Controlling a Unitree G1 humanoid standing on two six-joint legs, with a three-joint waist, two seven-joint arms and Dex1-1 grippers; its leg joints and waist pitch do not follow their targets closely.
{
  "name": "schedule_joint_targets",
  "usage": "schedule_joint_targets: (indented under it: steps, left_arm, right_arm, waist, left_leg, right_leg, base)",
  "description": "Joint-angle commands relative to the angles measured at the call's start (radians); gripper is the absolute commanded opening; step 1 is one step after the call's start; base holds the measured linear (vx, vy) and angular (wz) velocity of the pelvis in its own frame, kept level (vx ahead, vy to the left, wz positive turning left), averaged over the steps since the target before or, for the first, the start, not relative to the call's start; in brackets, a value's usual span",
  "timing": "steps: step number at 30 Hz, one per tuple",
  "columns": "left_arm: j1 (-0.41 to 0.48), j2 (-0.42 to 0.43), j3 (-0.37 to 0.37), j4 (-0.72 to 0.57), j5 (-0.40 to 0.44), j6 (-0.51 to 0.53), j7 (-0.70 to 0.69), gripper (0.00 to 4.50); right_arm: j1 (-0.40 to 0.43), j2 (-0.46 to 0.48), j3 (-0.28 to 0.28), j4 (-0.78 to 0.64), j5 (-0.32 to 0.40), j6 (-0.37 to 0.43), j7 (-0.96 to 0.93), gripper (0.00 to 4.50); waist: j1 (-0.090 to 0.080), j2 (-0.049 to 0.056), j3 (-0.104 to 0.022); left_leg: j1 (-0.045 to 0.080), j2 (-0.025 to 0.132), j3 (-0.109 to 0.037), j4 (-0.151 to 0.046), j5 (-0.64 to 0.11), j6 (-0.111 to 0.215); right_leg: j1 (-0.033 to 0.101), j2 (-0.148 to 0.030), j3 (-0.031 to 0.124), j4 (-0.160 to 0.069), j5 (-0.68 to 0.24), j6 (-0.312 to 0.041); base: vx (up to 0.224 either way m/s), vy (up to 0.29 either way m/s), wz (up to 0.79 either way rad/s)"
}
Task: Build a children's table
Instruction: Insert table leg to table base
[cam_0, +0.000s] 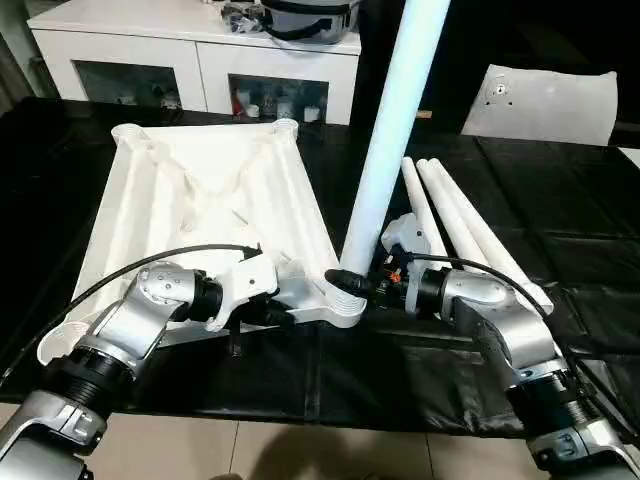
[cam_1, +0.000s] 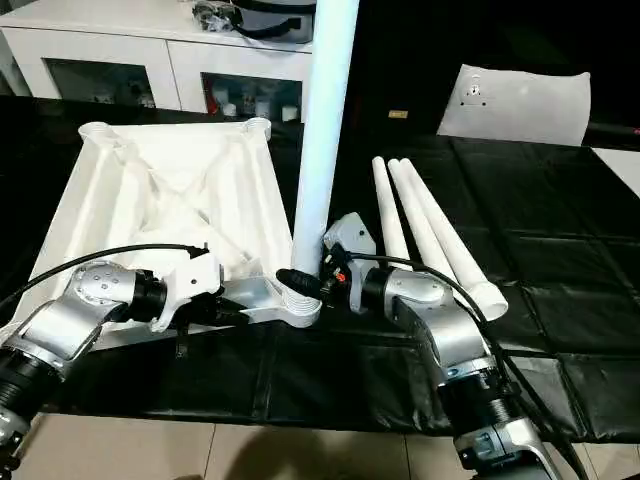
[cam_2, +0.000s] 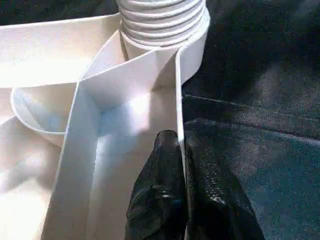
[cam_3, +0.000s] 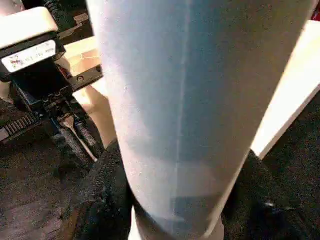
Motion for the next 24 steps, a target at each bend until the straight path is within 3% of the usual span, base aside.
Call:
schedule_joint_targets:
  steps: [1, 2, 9, 10, 14, 15, 16, 19, 20, 24]
  left_arm:
    - [-0.014, -0.016, 0.018, -0.047, -0.028, 0.001, 0.003, 0.0]
    - [-0.013, -0.017, 0.02, -0.046, -0.03, 0.004, 0.002, 0.0]
    - [-0.006, -0.024, 0.033, -0.057, -0.04, 0.031, 0.007, 0.0]
    - [-0.004, -0.026, 0.037, -0.059, -0.038, 0.036, 0.006, 0.0]
    - [-0.002, -0.03, 0.045, -0.06, -0.03, 0.046, 0.013, 0.0]
    - [-0.003, -0.029, 0.045, -0.057, -0.026, 0.048, 0.016, 0.0]
    - [-0.005, -0.029, 0.045, -0.054, -0.025, 0.048, 0.017, 0.0]
    - [-0.012, -0.029, 0.045, -0.043, -0.02, 0.045, 0.02, 0.0]
    - [-0.013, -0.029, 0.046, -0.041, -0.018, 0.045, 0.022, 0.0]
    - [-0.024, -0.032, 0.05, -0.021, 0.0, 0.035, 0.041, 0.0]
  right_arm:
    - [0.006, 0.008, 0.014, 0.05, -0.02, 0.022, -0.003, 1.91]
    - [0.006, 0.013, 0.008, 0.058, -0.014, 0.023, -0.006, 1.91]
    - [0.011, 0.046, -0.064, 0.11, 0.041, 0.042, -0.04, 1.91]
    - [0.02, 0.052, -0.082, 0.117, 0.055, 0.045, -0.047, 1.91]
    - [0.047, 0.062, -0.118, 0.128, 0.073, 0.047, -0.06, 1.9]
    - [0.072, 0.07, -0.143, 0.132, 0.085, 0.042, -0.07, 1.9]
    - [0.087, 0.074, -0.154, 0.134, 0.09, 0.036, -0.077, 1.9]
    - [0.132, 0.079, -0.162, 0.129, 0.092, 0.013, -0.087, 1.9]
    - [0.143, 0.081, -0.162, 0.126, 0.092, 0.007, -0.089, 1.9]
    - [0.204, 0.086, -0.156, 0.1, 0.074, -0.05, -0.1, 1.9]
  waist:
    - [0.001, 0.008, -0.049]
    - [0.002, 0.013, -0.049]
    - [-0.003, 0.013, -0.049]
    - [-0.001, 0.02, -0.05]
    - [-0.002, 0.018, -0.051]
    - [0.001, 0.031, -0.051]
    - [0.0, 0.024, -0.05]
    - [0.005, 0.035, -0.051]
    - [0.003, 0.032, -0.05]
    - [0.008, 0.038, -0.048]
  left_leg:
    - [0.002, 0.018, 0.0, -0.076, -0.214, 0.012]
    - [0.002, 0.018, -0.001, -0.077, -0.214, 0.012]
    - [0.004, 0.02, -0.002, -0.079, -0.235, 0.012]
    - [0.005, 0.02, -0.003, -0.079, -0.233, 0.011]
    - [0.001, 0.021, -0.003, -0.081, -0.234, 0.009]
    - [0.002, 0.02, -0.004, -0.082, -0.236, 0.008]
    - [0.003, 0.021, -0.002, -0.081, -0.242, 0.009]
    - [0.002, 0.02, -0.004, -0.082, -0.242, 0.009]
    - [0.001, 0.02, -0.003, -0.083, -0.244, 0.01]
    - [0.003, 0.019, -0.003, -0.084, -0.261, 0.011]
  right_leg:
    - [0.04, -0.091, 0.049, -0.1, -0.464, -0.091]
    - [0.04, -0.092, 0.049, -0.099, -0.461, -0.093]
    - [0.039, -0.094, 0.046, -0.101, -0.463, -0.104]
    - [0.039, -0.094, 0.046, -0.099, -0.451, -0.11]
    - [0.044, -0.094, 0.045, -0.096, -0.411, -0.122]
    - [0.044, -0.095, 0.046, -0.095, -0.408, -0.125]
    - [0.042, -0.095, 0.046, -0.099, -0.406, -0.128]
    - [0.044, -0.096, 0.045, -0.096, -0.402, -0.132]
    - [0.044, -0.094, 0.044, -0.099, -0.403, -0.13]
    - [0.042, -0.096, 0.044, -0.105, -0.438, -0.119]
  base:
    - [0.0, 0.0, 0.0]
    - [0.0, 0.0, 0.0]
    - [0.0, 0.0, 0.0]
    - [0.0, 0.0, 0.0]
    - [0.0, 0.0, 0.0]
    - [0.0, 0.0, 0.0]
    - [0.0, 0.0, 0.0]
    - [0.0, 0.0, 0.0]
    - [0.0, 0.0, 0.0]
    - [0.0, 0.0, 0.0]
